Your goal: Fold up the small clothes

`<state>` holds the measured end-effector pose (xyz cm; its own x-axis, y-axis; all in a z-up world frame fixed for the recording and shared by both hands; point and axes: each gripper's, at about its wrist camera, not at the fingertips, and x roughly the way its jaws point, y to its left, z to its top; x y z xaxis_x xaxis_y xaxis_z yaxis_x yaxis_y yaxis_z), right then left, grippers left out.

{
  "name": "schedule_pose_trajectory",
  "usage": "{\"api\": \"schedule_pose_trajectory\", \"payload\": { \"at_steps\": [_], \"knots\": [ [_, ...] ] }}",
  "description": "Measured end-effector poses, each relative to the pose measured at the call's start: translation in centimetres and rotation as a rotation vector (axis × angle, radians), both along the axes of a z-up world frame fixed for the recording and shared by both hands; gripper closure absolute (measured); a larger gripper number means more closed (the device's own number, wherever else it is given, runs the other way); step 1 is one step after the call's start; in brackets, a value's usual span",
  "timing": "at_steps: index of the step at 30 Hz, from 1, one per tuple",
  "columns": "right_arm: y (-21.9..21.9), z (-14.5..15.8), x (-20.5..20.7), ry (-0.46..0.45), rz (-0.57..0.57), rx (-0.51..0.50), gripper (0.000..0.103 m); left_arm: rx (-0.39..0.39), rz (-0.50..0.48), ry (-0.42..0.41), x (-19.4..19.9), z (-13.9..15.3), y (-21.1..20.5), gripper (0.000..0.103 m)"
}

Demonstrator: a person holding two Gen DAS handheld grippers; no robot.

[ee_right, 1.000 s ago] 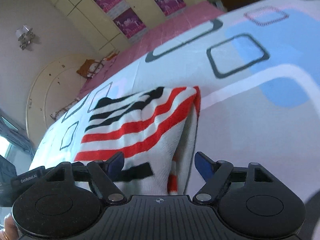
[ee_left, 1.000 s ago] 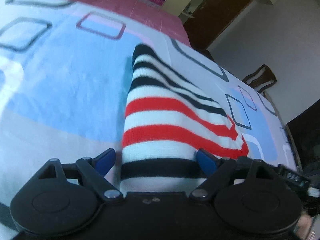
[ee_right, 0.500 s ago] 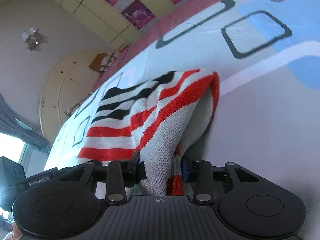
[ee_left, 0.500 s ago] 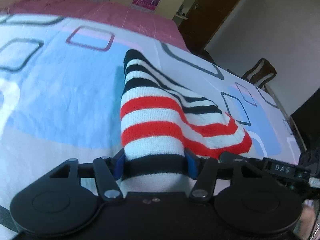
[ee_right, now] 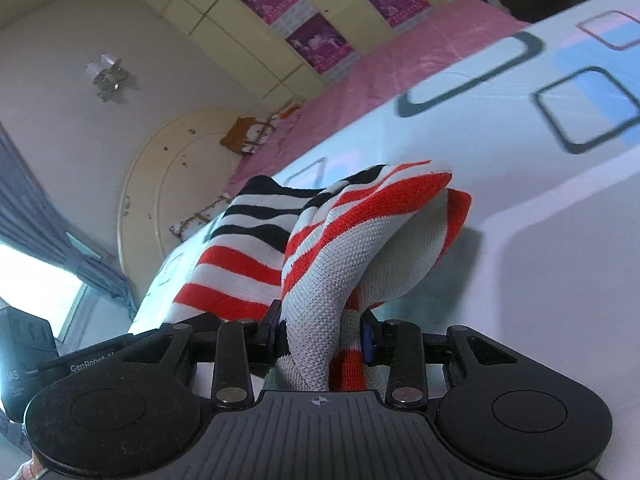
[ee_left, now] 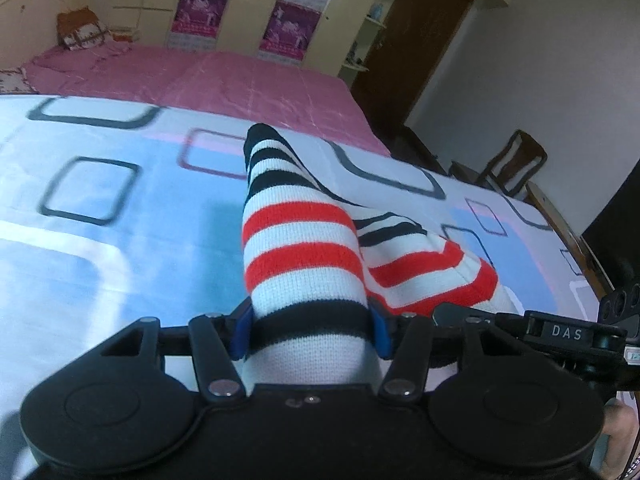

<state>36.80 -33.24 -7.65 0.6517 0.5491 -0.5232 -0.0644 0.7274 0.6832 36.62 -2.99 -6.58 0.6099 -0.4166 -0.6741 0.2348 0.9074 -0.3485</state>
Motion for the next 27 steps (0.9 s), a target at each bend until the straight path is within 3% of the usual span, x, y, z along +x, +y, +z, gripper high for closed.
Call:
{"api": "schedule_pose_trajectory", "payload": {
  "at_steps": [14,22,27],
  "knots": [
    [21.3,-0.7,3.2,-0.024,0.039,-0.012,0.067,-0.001,0.051,-0.023,0.5,-0.2,19.5,0.048],
    [28.6,-3.1,5.6,0.0,0.09,-0.039,0.067,0.002,0.096,-0.025,0.4,-2.3,25.9,0.048],
    [31.0,-4.7,6.2,0.013,0.115,-0.091,0.066,0.004,0.111,-0.016,0.6,-4.2,27.6,0.048]
  ]
}}
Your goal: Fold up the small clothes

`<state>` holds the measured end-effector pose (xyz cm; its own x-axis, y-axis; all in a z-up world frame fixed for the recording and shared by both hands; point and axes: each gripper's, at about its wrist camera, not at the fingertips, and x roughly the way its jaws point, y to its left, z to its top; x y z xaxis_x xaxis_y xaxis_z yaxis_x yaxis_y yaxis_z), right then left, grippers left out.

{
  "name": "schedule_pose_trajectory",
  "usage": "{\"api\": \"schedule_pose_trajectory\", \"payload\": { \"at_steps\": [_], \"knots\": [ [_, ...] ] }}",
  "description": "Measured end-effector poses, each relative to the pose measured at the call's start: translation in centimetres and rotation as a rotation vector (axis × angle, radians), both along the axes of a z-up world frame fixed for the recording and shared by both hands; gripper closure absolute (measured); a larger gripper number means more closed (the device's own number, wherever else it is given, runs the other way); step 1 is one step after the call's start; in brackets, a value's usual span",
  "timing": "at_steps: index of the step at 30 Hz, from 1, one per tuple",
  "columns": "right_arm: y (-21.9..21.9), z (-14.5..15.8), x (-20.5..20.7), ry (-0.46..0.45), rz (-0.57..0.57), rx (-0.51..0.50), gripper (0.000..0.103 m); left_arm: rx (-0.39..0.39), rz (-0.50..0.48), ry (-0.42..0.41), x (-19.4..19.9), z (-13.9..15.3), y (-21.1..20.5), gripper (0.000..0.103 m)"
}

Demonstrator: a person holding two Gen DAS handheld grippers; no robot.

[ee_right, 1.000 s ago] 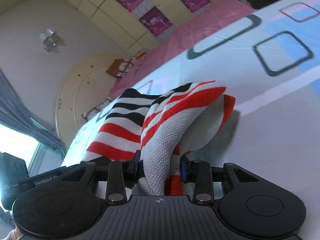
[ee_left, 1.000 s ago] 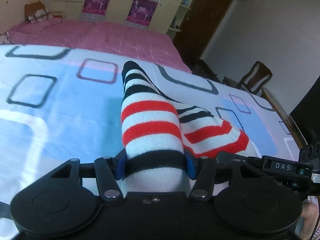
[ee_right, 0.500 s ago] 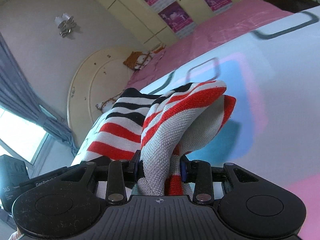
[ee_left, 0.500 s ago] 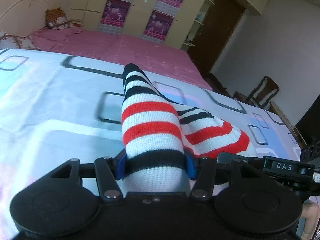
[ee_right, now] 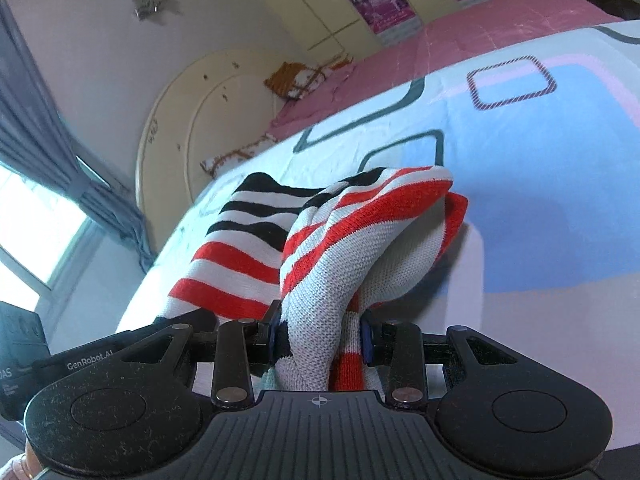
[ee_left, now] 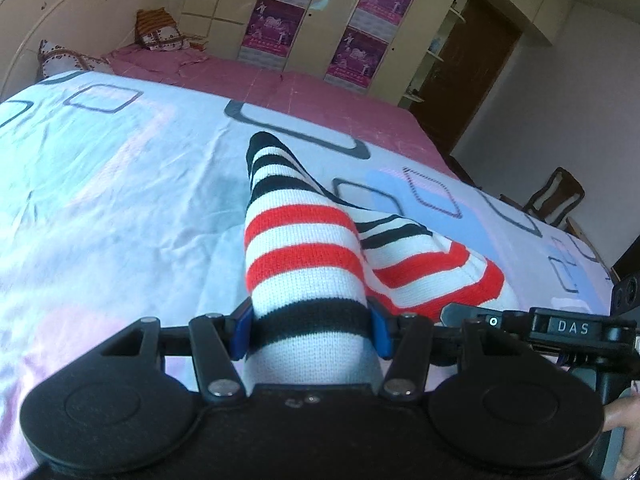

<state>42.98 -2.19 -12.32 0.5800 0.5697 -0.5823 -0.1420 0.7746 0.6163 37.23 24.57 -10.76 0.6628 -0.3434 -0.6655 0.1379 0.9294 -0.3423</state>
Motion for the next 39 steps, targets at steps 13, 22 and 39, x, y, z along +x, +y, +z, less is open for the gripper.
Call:
{"api": "schedule_pose_trajectory", "payload": {
  "at_steps": [13,22,39],
  "knots": [
    [-0.2,-2.3,0.0,0.051,-0.08,-0.015,0.061,0.049,0.001,0.011,0.4,-2.4,1.7,0.024],
    [-1.2,-0.6,-0.6,0.05,-0.135,-0.011,0.053,0.057,0.028,-0.064,-0.7,0.7,2.8,0.027],
    [-1.3,-1.3,4.9,0.082,-0.225,-0.072,0.08,0.17,-0.046,-0.067,6.5,-1.2,-0.2,0.049]
  ]
}}
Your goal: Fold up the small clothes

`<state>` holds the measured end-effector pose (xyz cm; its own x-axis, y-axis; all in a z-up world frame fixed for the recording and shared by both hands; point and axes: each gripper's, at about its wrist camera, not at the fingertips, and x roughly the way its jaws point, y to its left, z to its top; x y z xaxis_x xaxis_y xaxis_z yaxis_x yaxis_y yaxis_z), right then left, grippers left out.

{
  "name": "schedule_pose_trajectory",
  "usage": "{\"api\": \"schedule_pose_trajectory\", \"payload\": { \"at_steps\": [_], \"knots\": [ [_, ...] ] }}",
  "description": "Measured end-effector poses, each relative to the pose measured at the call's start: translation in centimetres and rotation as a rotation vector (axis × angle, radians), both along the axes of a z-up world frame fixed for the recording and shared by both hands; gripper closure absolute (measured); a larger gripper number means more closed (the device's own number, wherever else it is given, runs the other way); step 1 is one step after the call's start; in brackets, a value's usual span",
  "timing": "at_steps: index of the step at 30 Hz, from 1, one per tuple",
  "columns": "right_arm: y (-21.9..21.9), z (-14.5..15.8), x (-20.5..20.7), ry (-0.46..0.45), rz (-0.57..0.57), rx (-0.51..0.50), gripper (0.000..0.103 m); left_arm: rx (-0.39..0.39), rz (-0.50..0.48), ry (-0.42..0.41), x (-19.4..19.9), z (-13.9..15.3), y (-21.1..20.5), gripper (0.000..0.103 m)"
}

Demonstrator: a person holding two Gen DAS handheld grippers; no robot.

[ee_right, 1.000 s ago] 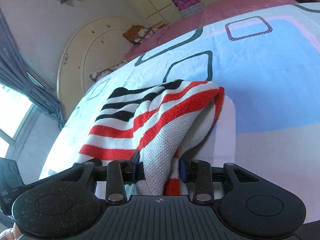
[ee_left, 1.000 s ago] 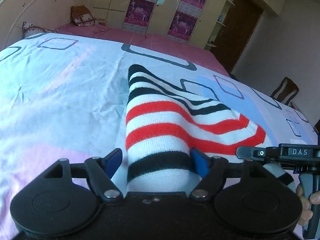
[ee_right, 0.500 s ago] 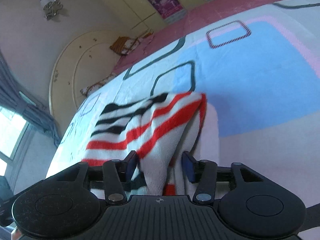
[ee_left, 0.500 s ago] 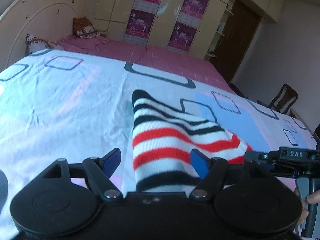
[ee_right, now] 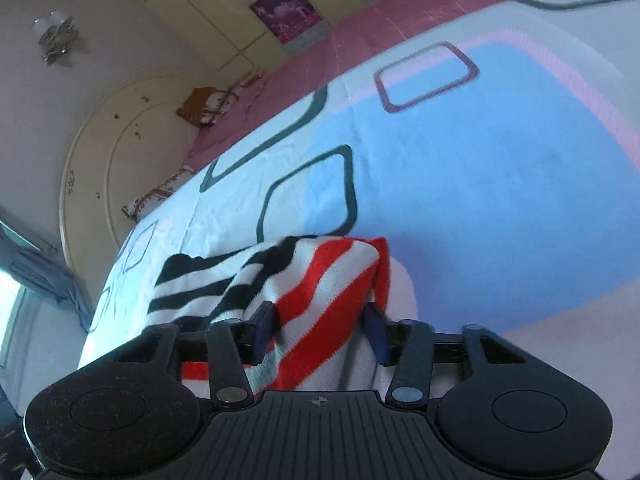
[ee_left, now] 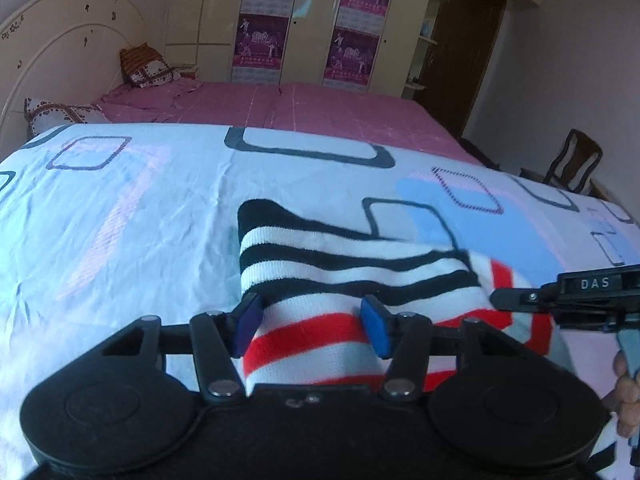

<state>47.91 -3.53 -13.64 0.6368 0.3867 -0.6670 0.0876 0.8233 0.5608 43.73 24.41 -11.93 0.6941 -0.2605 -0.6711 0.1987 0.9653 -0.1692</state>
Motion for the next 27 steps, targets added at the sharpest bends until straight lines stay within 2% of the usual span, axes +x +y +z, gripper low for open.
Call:
{"api": "schedule_pose_trajectory", "payload": {
  "at_steps": [1,4,9,11,15,18,20,22,24,27],
  "knots": [
    [0.3,0.2,0.0,-0.019,0.011,-0.031,0.084,-0.003,0.004,0.001,0.1,-0.1,0.1,0.048],
    [0.9,0.4,-0.1,-0.072,0.038,-0.133,0.088,0.013,0.008,0.007,0.4,-0.5,0.0,0.048],
    [-0.1,-1.5,0.2,-0.041,0.015,-0.124,0.088,0.039,0.014,0.025,0.6,-1.3,-0.1,0.047],
    [-0.1,-0.6,0.0,-0.052,-0.001,-0.148,0.086,0.043,0.013,0.028,0.6,-1.1,-0.1,0.047],
    [0.7,2.3,-1.2,-0.139,-0.005,-0.227,0.086,0.051,0.016,0.037,0.8,-0.9,-0.2,0.046],
    [2.3,3.2,-0.9,-0.171,0.061,-0.241,0.086,0.057,0.022,0.043,0.8,-0.8,-0.5,0.046],
    [3.6,2.5,-0.4,-0.139,0.1,-0.283,0.086,0.065,0.022,0.043,0.8,-0.8,-0.6,0.046],
    [4.0,0.9,0.4,-0.067,0.102,-0.315,0.087,0.076,0.02,0.042,0.7,-0.8,-0.7,0.043],
    [4.0,0.2,0.5,-0.061,0.094,-0.33,0.087,0.082,0.02,0.043,0.7,-0.7,-0.7,0.043],
    [4.0,0.8,0.2,-0.065,0.081,-0.315,0.087,0.079,0.026,0.046,0.5,-0.4,-0.6,0.043]
  ]
}}
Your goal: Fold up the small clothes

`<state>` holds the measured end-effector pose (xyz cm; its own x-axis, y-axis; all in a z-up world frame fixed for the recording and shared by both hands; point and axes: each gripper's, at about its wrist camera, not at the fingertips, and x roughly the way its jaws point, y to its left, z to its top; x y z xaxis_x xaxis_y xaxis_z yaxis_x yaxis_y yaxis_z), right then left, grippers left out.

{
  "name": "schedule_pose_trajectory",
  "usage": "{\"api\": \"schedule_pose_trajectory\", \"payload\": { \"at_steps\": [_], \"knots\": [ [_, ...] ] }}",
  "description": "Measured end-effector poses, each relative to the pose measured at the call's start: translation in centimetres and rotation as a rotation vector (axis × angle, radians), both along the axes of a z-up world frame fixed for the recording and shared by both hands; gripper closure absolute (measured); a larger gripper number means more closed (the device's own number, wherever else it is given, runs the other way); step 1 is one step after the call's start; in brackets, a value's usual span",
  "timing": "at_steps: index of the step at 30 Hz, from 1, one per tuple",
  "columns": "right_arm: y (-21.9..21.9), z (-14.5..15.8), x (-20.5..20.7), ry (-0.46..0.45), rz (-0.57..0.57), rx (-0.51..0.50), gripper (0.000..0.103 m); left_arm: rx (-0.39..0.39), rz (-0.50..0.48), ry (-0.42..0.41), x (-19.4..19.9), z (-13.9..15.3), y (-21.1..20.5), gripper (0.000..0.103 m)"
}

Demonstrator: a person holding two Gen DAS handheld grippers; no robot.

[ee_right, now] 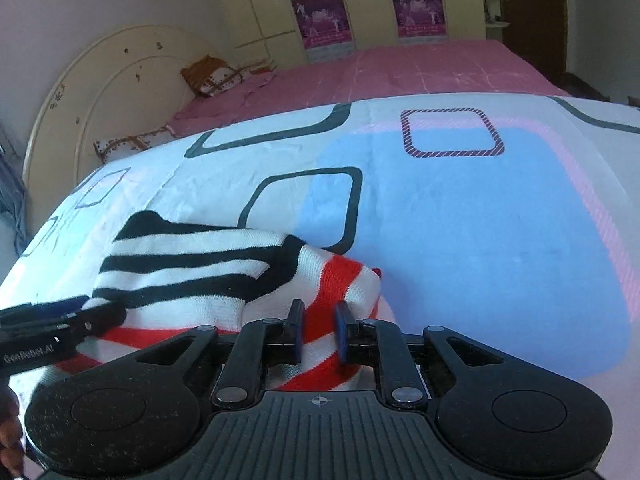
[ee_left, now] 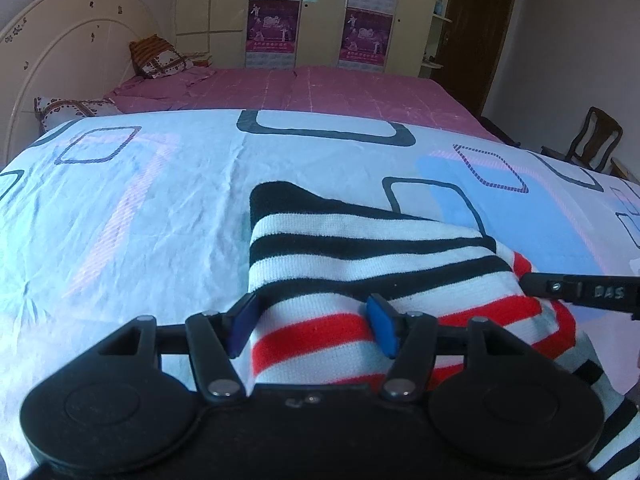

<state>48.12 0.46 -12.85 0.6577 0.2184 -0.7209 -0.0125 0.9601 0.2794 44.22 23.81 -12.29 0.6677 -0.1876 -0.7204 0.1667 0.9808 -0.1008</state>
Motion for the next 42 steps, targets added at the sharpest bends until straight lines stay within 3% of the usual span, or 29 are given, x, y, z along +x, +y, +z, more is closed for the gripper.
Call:
{"api": "schedule_pose_trajectory", "payload": {
  "at_steps": [3,12,18,23,32,42],
  "knots": [
    [-0.5,1.5,-1.6,-0.039,0.005,0.039,0.087,-0.024,0.012,-0.007,-0.9,0.8,0.4,0.043],
    [1.2,4.6,-8.1,-0.108,0.113,0.004,0.087,-0.053,-0.053,-0.035,-7.0,3.1,0.8,0.043],
    [1.8,1.7,-10.5,-0.048,0.107,-0.031,0.087,-0.023,-0.052,0.001,-10.3,1.0,1.0,0.04],
    [1.2,-0.5,-10.1,-0.013,0.079,-0.011,0.087,-0.083,-0.004,0.027,-10.1,0.0,2.1,0.035],
    [0.6,2.1,-14.7,-0.077,0.063,-0.006,0.087,-0.099,0.031,0.045,-13.0,1.4,3.1,0.04],
    [2.0,-1.6,-15.0,0.015,0.087,-0.039,0.086,-0.085,0.082,0.077,-13.8,0.3,2.8,0.036]
  ]
}}
